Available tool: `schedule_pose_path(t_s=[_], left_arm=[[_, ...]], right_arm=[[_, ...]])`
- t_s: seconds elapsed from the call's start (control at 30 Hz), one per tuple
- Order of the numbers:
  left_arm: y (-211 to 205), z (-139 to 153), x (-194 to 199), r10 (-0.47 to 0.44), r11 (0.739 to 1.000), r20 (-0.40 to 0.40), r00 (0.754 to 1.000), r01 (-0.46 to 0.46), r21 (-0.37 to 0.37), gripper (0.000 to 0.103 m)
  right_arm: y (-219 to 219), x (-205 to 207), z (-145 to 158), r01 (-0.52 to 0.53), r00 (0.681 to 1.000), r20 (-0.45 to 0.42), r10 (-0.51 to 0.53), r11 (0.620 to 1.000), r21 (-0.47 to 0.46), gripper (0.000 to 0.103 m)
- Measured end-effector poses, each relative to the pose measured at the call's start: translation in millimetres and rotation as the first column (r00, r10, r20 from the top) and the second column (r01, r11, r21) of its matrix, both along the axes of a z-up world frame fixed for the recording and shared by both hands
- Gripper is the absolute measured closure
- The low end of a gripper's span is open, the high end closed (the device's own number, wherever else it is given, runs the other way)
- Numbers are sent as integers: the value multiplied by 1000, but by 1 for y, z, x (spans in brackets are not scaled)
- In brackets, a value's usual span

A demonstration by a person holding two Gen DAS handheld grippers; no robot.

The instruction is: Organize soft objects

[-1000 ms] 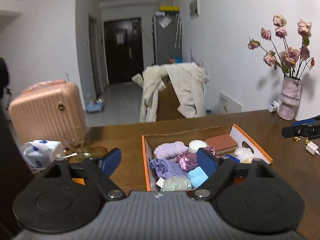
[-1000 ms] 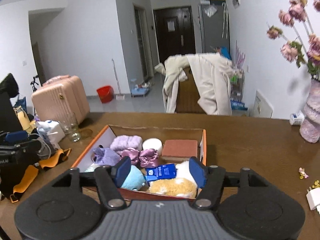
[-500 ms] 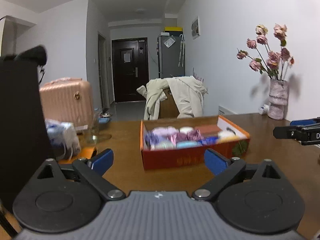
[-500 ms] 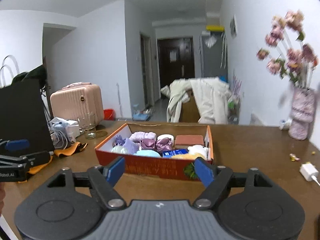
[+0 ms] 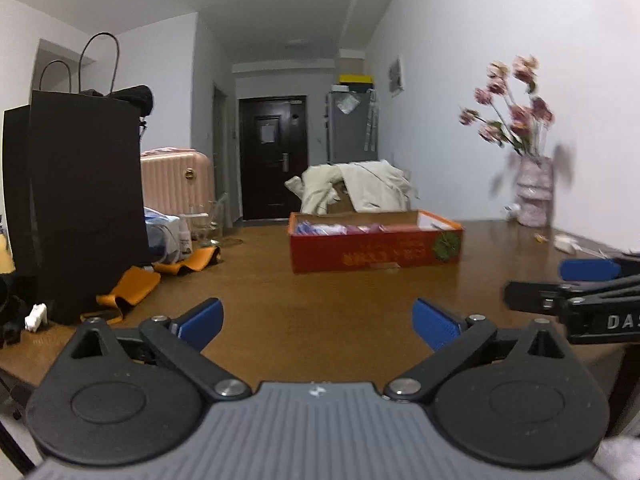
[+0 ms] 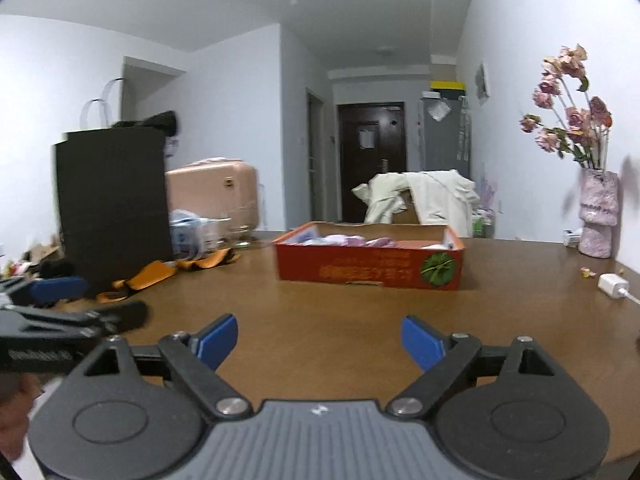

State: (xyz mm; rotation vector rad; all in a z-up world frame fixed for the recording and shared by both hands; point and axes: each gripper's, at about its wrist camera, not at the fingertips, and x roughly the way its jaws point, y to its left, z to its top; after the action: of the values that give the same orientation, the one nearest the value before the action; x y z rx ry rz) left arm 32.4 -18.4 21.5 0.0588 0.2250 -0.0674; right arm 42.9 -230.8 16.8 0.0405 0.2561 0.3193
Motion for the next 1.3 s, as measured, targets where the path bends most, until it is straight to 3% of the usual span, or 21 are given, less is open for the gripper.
schedule_pose_path(t_s=[0.13, 0.43, 1.3], left_arm=[[-9, -4, -7, 2, 999, 5, 1000, -2, 35, 0], [-1, -2, -2, 24, 1000, 1, 1000, -24, 10, 0], [7, 0, 0, 39, 999, -8, 999, -39, -13, 0]], right_arm=[[8, -15, -4, -56, 998, 3, 56, 998, -5, 13], [-6, -13, 4, 28, 999, 33, -29, 1000, 14, 11], [-18, -7, -4, 66, 998, 4, -66, 997, 47, 8]])
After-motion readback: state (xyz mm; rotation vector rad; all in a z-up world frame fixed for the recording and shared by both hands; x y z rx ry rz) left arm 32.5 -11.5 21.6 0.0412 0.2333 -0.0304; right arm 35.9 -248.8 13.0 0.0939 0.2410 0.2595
